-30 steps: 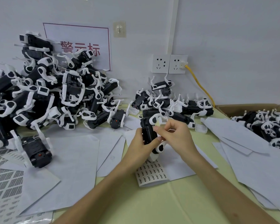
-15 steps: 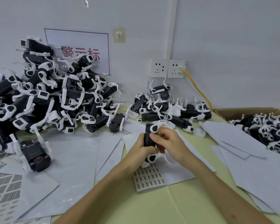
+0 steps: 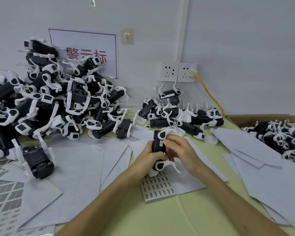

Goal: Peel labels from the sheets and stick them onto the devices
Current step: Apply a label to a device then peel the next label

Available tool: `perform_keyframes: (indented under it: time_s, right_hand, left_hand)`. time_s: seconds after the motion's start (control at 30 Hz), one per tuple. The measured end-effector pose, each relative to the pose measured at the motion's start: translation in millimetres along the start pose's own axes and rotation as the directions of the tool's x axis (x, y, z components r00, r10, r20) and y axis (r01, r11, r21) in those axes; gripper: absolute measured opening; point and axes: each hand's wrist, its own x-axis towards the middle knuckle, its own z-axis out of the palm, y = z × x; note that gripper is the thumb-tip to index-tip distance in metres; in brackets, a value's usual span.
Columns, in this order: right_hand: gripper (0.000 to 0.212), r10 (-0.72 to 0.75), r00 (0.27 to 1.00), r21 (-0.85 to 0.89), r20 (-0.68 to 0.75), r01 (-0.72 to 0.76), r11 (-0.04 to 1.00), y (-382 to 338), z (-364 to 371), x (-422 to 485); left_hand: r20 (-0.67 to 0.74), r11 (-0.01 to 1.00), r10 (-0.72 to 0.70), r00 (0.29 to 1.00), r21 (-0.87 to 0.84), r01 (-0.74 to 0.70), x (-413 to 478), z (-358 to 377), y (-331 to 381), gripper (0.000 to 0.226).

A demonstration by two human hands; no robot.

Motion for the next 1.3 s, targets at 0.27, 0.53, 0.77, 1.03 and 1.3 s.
perform_keyframes:
  time_s: [0.27, 0.53, 0.77, 1.03, 1.3]
  right_hand:
    - [0.037, 0.006, 1.000, -0.044, -0.026, -0.007, 0.999, 8, 1, 4]
    - [0.039, -0.021, 0.998, -0.039, -0.067, 0.018, 0.999, 11, 3, 3]
    - [0.040, -0.024, 1.000, -0.089, 0.002, 0.024, 0.996, 13, 1, 3]
    - [0.035, 0.051, 0.997, 0.009, -0.062, -0.050, 0.999, 14, -4, 8]
    - [0.052, 0.276, 0.961, 0.300, -0.023, -0.257, 0.919, 3, -45, 13]
  left_hand:
    - [0.039, 0.999, 0.010, 0.999, 0.030, -0.011, 1, -2, -1, 0.029]
    - [0.026, 1.000, 0.002, 1.000, 0.010, -0.002, -3, -1, 0, 0.030]
    - [-0.005, 0.999, -0.048, 0.999, 0.007, 0.048, -5, 1, 4, 0.052]
    - [-0.083, 0.937, -0.208, 0.975, -0.302, 0.175, 1, -4, 8, 0.049]
    - [0.031, 0.955, -0.189, 0.982, -0.229, 0.191, -4, -14, 23, 0.047]
